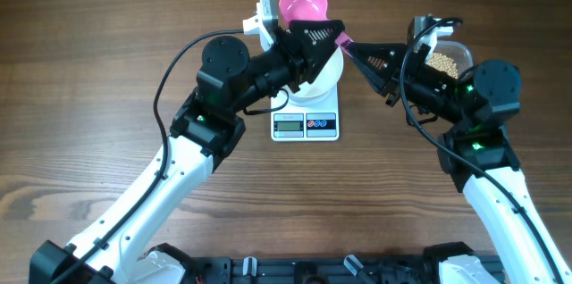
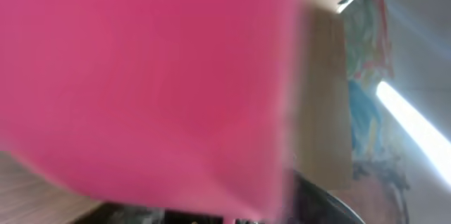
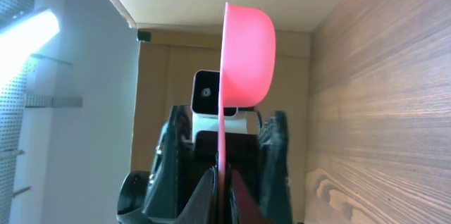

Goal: Scoop item into bowl and weigh 150g on scale
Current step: 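Grasp the scoop handle with the right gripper beside the left gripper, then release the left gripper and pull the scoop right with the right gripper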

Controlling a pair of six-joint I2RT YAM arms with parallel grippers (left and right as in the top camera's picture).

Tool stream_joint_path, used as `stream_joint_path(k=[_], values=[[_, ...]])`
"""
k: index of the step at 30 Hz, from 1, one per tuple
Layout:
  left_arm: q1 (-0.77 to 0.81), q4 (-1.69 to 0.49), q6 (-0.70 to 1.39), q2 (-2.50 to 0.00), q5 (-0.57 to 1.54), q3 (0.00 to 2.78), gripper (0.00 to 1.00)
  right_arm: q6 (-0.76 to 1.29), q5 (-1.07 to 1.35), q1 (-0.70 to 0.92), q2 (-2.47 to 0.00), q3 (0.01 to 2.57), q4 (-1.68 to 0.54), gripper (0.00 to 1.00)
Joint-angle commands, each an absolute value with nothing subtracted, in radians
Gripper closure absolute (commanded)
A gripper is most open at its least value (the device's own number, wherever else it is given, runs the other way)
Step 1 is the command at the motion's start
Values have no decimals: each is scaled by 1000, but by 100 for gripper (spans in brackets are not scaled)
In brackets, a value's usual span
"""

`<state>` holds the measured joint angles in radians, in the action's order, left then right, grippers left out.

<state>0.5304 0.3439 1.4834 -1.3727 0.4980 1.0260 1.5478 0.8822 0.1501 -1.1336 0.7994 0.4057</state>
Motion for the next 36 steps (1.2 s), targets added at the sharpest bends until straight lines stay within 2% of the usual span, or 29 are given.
stream_joint_path(k=[1, 3, 10, 16, 19, 22, 27, 33, 36], values=[[533, 347, 1470, -1375, 508, 1032, 36, 1545, 852, 154, -1137, 821, 416, 96], [533, 347, 1469, -1375, 508, 1032, 33, 1542, 833, 152, -1137, 821, 416, 96], [529, 311, 1381, -1375, 507, 1032, 31, 1490, 800, 83, -1135, 821, 412, 95], [501, 183, 1168, -1375, 486, 1032, 37, 1418, 800, -21, -1121, 823, 372, 95], [488, 97, 1100, -1372, 461, 1033, 36, 1301, 794, -71, -1109, 856, 208, 95], [484, 39, 1045, -1359, 429, 1033, 35, 1123, 734, -110, -1102, 925, -53, 95], [484, -79, 934, -1316, 359, 1053, 34, 910, 694, -153, -1102, 1054, -316, 95], [484, -459, 731, -1294, 230, 1221, 37, 699, 564, -185, -1102, 1236, -612, 96], [484, -656, 650, -1294, 169, 1313, 44, 632, 467, -195, -1102, 1322, -729, 96]])
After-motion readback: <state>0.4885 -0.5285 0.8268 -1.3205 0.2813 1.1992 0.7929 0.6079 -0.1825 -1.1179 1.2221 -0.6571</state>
